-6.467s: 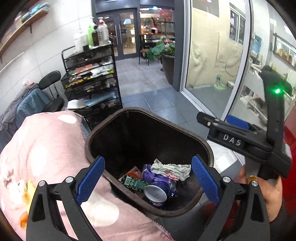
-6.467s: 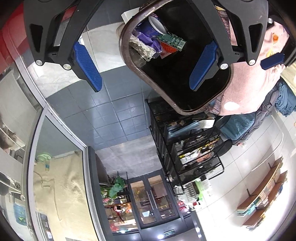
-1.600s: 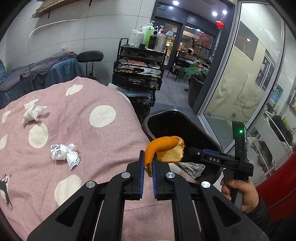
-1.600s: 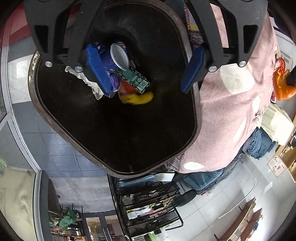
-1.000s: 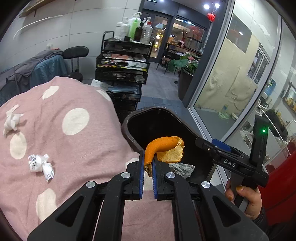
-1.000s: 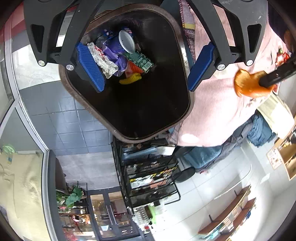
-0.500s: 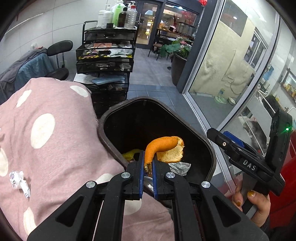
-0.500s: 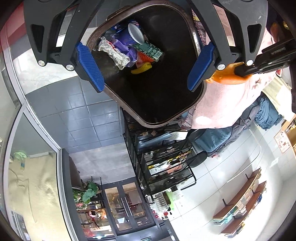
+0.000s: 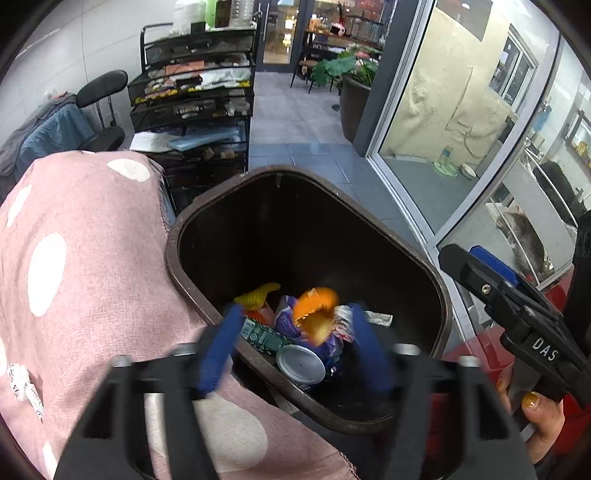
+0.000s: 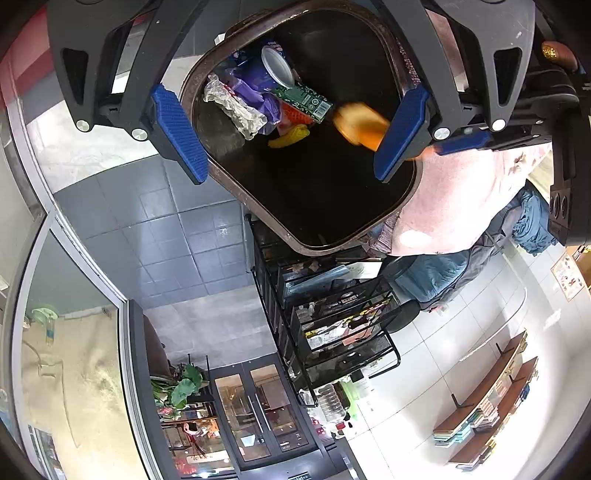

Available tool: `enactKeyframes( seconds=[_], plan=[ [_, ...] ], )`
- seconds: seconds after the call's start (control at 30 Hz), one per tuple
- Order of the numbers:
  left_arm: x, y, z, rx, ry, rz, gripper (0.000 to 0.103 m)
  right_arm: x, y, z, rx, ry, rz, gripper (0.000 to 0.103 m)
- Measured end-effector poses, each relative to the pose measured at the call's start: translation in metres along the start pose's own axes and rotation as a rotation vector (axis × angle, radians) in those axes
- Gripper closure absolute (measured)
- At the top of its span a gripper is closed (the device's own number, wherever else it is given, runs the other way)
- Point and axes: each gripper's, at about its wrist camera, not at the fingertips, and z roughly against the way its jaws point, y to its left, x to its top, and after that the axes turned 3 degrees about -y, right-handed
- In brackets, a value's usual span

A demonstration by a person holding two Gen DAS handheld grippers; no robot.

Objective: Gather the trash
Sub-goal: 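Lower the orange peel into the bin and open the left tool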

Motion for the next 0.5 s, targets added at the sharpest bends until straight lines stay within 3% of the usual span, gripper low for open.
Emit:
enactKeyframes(
  seconds=[0.17, 0.5],
  plan=[
    [0.002, -0.002, 0.009, 0.008, -0.037, -0.013, 0.017, -0.002, 0.001, -0.002, -0.004, 0.0, 0.004, 0.008],
    [-0.012, 0.002, 0.05, 0.026, -0.117, -0.02, 0.01, -0.008, 0.019, -0.016, -0.022, 0.057, 0.011, 0.008]
  ],
)
